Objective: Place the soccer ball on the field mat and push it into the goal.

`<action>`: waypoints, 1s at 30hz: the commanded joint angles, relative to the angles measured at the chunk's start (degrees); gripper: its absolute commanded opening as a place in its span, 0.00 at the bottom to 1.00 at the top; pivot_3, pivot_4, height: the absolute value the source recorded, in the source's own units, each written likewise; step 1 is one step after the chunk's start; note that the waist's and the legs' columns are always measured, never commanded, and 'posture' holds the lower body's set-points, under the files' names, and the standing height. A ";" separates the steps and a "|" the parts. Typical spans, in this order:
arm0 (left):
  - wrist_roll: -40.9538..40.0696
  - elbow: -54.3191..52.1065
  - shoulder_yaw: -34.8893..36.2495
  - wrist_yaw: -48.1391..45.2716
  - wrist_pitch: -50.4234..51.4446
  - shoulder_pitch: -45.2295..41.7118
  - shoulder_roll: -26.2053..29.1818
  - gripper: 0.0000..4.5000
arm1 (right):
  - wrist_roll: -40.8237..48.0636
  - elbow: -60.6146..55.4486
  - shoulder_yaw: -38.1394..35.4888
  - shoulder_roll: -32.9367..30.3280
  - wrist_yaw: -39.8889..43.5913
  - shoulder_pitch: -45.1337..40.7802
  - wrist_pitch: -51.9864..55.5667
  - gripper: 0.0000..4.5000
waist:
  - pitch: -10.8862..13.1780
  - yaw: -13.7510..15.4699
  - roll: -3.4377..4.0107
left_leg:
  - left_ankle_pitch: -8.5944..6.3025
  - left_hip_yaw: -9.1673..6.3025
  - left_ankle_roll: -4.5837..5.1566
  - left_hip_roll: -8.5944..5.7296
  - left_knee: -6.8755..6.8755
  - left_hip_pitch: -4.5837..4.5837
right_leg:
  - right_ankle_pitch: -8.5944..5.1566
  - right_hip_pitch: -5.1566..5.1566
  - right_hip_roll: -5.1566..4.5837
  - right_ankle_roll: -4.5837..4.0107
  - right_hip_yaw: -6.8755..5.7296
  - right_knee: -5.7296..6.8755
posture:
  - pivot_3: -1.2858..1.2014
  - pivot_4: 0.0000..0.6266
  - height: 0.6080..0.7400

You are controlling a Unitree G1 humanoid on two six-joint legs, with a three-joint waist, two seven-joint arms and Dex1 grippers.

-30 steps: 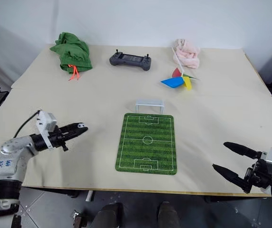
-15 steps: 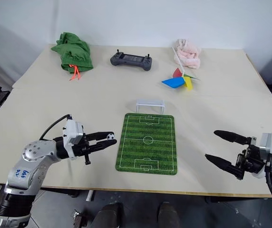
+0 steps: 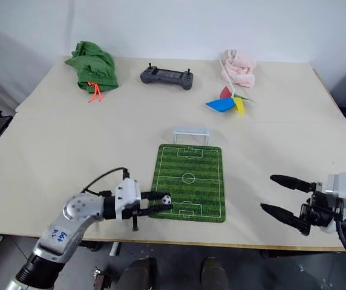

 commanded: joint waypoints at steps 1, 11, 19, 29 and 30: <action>2.51 1.94 -2.90 -0.22 -3.33 -1.63 -1.70 0.19 | 1.25 -2.91 -3.45 -1.49 -0.05 1.80 1.07 1.00 | 0.00 0.00 0.01 | 0.01 0.00 0.01 0.00 0.03 0.00 | -0.11 0.01 0.00 -0.23 0.01 0.00 | 0.52 0.24 1.00; 7.21 12.37 -7.04 0.91 -8.32 -7.47 -7.86 0.19 | 1.35 -3.80 -4.36 -1.77 0.13 2.75 2.13 1.00 | -0.02 -0.09 0.04 | 0.02 0.01 0.03 -0.01 0.11 0.00 | -0.07 0.03 0.04 -0.19 0.07 0.00 | 0.52 0.24 1.00; 7.76 12.16 -8.56 -1.68 -8.92 -7.82 -7.37 0.19 | 1.06 -4.95 -5.46 -1.37 -0.56 4.31 2.05 1.00 | -0.03 0.07 0.05 | 0.02 0.01 0.03 -0.01 0.12 -0.01 | 0.02 0.03 0.04 -0.01 0.07 -0.01 | 0.52 0.24 1.00; 8.69 13.18 -9.15 -1.69 -8.75 -8.26 -7.46 0.19 | 0.59 -5.93 -6.16 -0.88 -1.98 6.09 1.84 1.00 | -0.04 0.04 0.06 | 0.02 0.01 0.03 -0.01 0.12 0.00 | 0.02 0.04 0.04 -0.01 0.07 -0.01 | 0.52 0.24 1.00; 8.65 13.15 -9.26 -1.94 -8.59 -8.29 -7.42 0.19 | 0.55 -5.99 -6.18 -0.91 -2.13 6.18 1.84 1.00 | -0.04 0.05 0.06 | 0.02 0.01 0.03 -0.01 0.12 0.00 | 0.02 0.04 0.04 -0.01 0.07 -0.01 | 0.52 0.24 1.00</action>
